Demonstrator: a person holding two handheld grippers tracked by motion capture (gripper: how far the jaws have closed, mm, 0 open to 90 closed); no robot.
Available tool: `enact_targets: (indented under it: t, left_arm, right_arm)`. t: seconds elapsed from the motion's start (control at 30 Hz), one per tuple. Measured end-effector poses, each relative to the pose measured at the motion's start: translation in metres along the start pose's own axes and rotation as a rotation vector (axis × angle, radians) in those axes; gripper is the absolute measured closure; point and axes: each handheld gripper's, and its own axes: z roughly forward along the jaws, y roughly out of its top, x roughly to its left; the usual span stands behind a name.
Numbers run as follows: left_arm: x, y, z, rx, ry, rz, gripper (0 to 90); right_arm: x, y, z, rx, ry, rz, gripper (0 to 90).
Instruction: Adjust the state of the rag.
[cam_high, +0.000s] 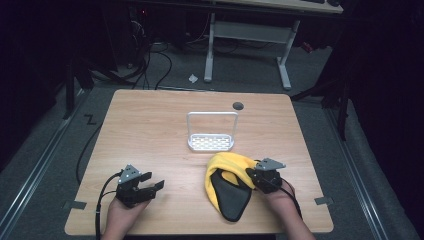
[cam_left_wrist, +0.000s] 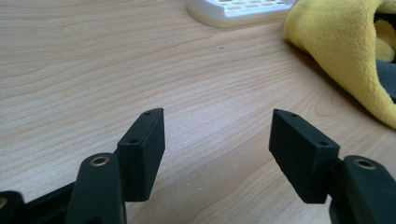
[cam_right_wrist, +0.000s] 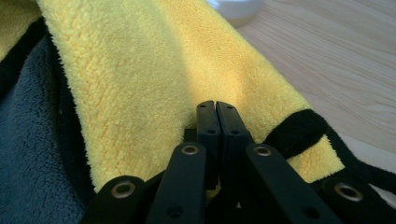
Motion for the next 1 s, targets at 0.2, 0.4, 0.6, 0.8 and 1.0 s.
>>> enact_targets:
  t: [0.2, 0.4, 0.6, 0.8, 1.0]
  left_arm:
    - [-0.005, 0.0, 0.003, 0.01, -0.012, 0.013, 36.4]
    - [-0.012, 0.0, 0.004, 0.013, -0.028, 0.032, 36.4]
    - [-0.016, 0.004, 0.002, -0.001, -0.043, 0.039, 36.6]
    - [-0.025, 0.015, -0.002, -0.024, -0.073, 0.066, 36.9]
    - [-0.041, 0.03, -0.006, -0.066, -0.16, 0.092, 37.0]
  right_arm:
    - [0.027, 0.01, 0.007, -0.004, 0.062, -0.064, 89.5]
    - [0.053, 0.017, 0.013, -0.009, 0.108, -0.129, 89.5]
    - [0.069, 0.021, 0.015, -0.014, 0.132, -0.163, 89.4]
    - [0.072, 0.023, 0.015, -0.031, 0.138, -0.164, 80.4]
    - [0.05, 0.023, -0.011, -0.122, 0.093, -0.093, 67.8]
